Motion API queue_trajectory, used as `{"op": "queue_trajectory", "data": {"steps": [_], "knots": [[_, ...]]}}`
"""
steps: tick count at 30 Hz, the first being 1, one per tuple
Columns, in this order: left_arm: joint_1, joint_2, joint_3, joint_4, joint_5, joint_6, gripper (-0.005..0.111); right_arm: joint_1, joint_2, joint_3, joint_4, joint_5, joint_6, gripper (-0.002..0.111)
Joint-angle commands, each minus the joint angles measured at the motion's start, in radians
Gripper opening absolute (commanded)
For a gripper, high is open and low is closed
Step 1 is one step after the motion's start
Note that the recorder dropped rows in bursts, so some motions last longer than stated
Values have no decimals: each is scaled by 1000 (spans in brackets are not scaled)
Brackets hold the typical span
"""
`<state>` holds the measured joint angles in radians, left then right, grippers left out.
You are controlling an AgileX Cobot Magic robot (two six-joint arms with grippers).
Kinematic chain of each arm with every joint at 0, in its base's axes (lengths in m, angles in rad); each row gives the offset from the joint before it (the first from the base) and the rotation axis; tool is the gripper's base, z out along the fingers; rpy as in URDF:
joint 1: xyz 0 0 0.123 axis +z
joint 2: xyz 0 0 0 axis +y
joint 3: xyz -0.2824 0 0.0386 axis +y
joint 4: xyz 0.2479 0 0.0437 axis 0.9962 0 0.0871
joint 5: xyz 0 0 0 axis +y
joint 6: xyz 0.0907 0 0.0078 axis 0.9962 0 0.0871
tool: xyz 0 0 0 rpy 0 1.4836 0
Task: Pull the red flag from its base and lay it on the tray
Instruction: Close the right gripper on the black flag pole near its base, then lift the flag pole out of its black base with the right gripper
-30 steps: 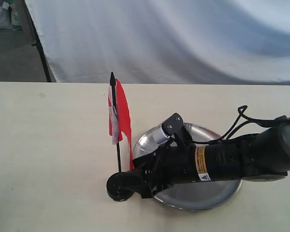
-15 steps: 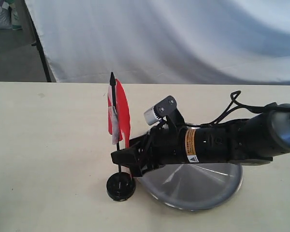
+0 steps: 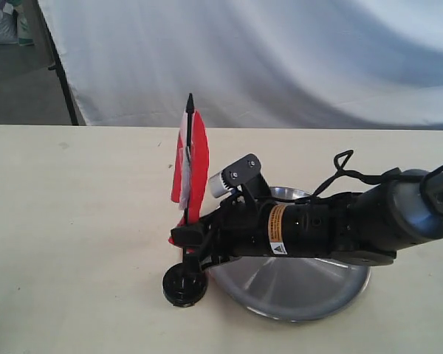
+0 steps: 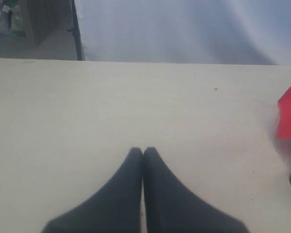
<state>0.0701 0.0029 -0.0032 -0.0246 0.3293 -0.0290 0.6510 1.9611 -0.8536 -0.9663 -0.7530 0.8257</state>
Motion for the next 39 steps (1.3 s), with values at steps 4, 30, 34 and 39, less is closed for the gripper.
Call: {"op": "queue_trajectory", "data": {"steps": [4, 30, 34, 39], "knots": [[1, -3, 3, -5, -5, -1, 0, -7, 1, -7, 21, -39, -26, 0], [1, -3, 3, -5, -5, -1, 0, -140, -162, -145, -778, 175, 1107, 0], [1, -3, 3, -5, -5, -1, 0, -185, -141, -130, -778, 165, 1106, 0], [1, -3, 3, -5, -5, -1, 0, -192, -86, -109, -778, 208, 1102, 0]]}}
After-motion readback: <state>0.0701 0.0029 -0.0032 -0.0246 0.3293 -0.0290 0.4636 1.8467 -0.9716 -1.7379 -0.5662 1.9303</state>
